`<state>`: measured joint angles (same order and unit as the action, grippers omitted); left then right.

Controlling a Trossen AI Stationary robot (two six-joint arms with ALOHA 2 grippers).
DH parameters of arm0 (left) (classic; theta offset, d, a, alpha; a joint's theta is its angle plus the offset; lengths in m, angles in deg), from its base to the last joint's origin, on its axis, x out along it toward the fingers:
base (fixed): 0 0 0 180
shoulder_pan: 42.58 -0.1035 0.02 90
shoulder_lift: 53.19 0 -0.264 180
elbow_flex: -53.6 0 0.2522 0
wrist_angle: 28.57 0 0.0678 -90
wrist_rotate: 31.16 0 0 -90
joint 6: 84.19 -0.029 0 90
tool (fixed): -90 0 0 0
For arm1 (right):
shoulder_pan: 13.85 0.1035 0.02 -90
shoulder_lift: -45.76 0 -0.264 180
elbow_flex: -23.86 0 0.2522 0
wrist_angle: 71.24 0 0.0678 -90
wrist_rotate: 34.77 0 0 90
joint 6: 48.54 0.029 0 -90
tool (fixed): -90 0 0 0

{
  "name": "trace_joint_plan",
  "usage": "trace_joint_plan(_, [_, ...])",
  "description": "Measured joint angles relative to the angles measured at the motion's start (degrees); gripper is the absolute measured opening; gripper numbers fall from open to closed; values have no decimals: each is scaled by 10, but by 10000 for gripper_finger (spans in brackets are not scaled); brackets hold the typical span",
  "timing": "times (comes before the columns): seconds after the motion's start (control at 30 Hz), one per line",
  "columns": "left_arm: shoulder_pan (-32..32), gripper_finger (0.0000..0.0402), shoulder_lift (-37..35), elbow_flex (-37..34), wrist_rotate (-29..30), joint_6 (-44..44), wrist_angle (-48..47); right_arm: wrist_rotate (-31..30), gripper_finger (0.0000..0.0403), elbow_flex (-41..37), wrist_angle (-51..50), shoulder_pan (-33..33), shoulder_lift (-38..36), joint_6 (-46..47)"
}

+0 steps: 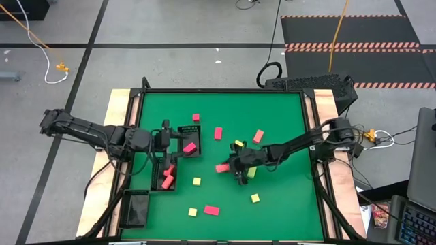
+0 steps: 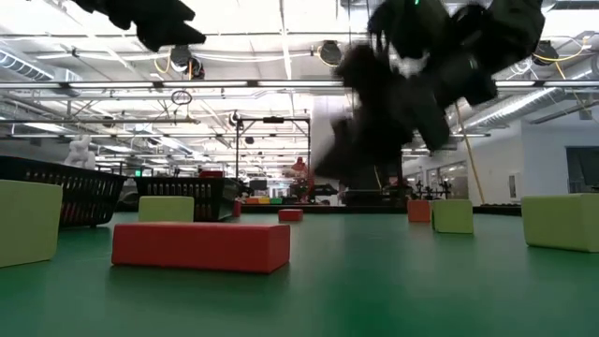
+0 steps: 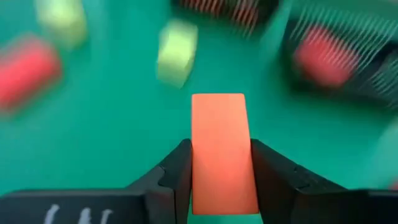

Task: Sort & place blocks by color
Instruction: Put the orange block into the middle black bin

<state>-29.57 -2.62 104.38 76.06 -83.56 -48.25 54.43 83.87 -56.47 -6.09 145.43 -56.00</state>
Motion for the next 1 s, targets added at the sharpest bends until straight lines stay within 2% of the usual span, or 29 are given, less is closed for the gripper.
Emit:
trace_joint_plan(0.1, [8,274,19,0,15,-42,27,-35,118,2,79,-12,-22,-28])
trace_joint_plan(0.23, [13,274,61,1,35,-101,83,-35,118,14,118,-35,-32,-39])
trace_joint_plan(0.57, [23,273,181,0,39,-318,186,95,118,36,114,-69,-28,74])
trace_joint_plan(0.73, [29,274,212,0,39,-387,211,107,118,37,100,-75,-28,116])
trace_joint_plan(0.87, [32,274,227,0,39,-433,237,145,118,37,118,-85,-28,164])
trace_joint_plan(1.0, [32,271,248,0,38,-477,262,146,118,37,122,-86,-28,184])
